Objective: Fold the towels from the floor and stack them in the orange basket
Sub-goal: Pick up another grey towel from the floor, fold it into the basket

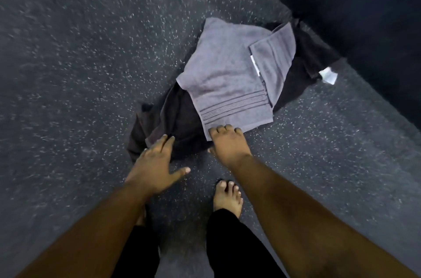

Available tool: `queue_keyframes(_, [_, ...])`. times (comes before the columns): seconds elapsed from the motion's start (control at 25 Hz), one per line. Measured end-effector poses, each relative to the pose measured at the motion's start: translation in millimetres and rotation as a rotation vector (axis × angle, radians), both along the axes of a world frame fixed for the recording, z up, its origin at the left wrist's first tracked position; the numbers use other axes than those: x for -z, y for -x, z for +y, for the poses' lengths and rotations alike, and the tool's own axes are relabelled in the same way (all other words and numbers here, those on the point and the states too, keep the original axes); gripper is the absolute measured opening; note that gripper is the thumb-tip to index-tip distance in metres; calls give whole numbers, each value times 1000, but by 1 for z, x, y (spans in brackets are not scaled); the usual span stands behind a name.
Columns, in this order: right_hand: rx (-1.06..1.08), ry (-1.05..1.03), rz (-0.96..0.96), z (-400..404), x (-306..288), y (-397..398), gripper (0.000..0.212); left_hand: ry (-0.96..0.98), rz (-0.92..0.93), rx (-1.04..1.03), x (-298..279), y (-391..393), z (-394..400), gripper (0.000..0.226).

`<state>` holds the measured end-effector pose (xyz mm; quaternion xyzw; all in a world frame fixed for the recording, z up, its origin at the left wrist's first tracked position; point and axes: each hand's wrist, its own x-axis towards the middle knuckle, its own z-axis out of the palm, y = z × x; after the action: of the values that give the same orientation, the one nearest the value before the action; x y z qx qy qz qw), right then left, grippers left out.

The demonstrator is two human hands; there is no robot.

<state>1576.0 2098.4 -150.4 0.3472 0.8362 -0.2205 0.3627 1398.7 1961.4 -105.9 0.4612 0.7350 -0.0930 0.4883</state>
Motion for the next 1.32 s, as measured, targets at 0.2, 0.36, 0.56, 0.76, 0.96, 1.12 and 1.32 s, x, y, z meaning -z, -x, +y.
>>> queue_keyframes(0.2, [-71,-55,-44,16,33,25,37,3,-35,38,31,20,3,108])
queue_keyframes(0.36, [-58,-42,-28,26,-28,13,34,17,-42,27,-31,21,11,105])
queue_keyframes(0.56, [-37,-30,-14,22,-61,-10,38,-23,-52,102,-69,9,19,104])
queue_keyframes(0.76, [-90,-47,-36,14,19,-4,63,-27,-16,118,5,-1,22,103])
queue_keyframes(0.96, [-46,-136,43,10,52,2,38,-13,-31,140,32,4,11,104])
queue_keyframes(1.12, [228,-12,110,17,-15,-7,23,22,-29,119,-29,15,12,106])
queue_keyframes(1.32, [530,-32,210,8,-167,-29,22,-36,-42,167,-178,13,34,104])
